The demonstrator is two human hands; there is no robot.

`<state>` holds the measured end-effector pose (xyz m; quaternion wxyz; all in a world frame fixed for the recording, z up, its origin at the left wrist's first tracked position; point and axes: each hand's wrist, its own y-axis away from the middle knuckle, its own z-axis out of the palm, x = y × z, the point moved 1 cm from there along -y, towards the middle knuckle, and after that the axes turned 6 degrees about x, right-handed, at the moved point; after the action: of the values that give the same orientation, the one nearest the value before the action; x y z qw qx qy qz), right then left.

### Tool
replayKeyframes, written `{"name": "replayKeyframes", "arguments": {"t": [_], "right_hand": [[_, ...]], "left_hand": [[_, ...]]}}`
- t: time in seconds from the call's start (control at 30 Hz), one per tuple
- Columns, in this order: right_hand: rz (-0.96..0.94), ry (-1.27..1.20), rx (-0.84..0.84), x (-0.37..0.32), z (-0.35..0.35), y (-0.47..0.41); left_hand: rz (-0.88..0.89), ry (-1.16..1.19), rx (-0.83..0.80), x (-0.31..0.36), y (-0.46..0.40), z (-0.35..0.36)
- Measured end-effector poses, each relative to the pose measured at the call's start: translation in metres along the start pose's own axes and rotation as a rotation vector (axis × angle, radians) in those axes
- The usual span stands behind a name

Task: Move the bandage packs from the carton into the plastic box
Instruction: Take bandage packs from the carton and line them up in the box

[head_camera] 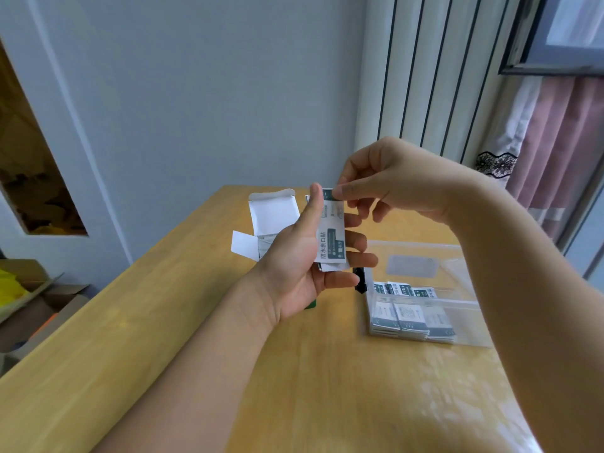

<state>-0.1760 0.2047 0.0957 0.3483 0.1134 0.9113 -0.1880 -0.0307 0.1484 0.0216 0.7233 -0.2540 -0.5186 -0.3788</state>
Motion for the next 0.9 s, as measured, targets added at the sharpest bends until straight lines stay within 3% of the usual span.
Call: {"name": "replayKeyframes", "arguments": {"t": [0.13, 0.3, 0.4, 0.53, 0.73, 0.9], "right_hand": [[-0.044, -0.008, -0.055, -0.005, 0.004, 0.002], [-0.076, 0.325, -0.395, -0.020, 0.009, 0.020], [-0.108, 0.491, -0.268, -0.025, 0.007, 0.022], [-0.199, 0.405, -0.100, -0.025, -0.003, 0.018], [-0.173, 0.261, -0.121, -0.008, -0.008, 0.013], [-0.151, 0.187, -0.135, -0.004, -0.004, 0.018]], "left_hand": [[0.032, -0.128, 0.008, -0.001, -0.002, -0.002], [0.042, -0.219, -0.021, -0.002, -0.002, -0.005], [0.041, -0.249, -0.020, -0.002, -0.002, -0.005], [0.047, -0.262, -0.034, -0.002, -0.003, -0.004], [-0.018, -0.058, -0.066, -0.003, -0.005, 0.001], [0.067, -0.141, -0.005, -0.014, -0.007, 0.007]]}}
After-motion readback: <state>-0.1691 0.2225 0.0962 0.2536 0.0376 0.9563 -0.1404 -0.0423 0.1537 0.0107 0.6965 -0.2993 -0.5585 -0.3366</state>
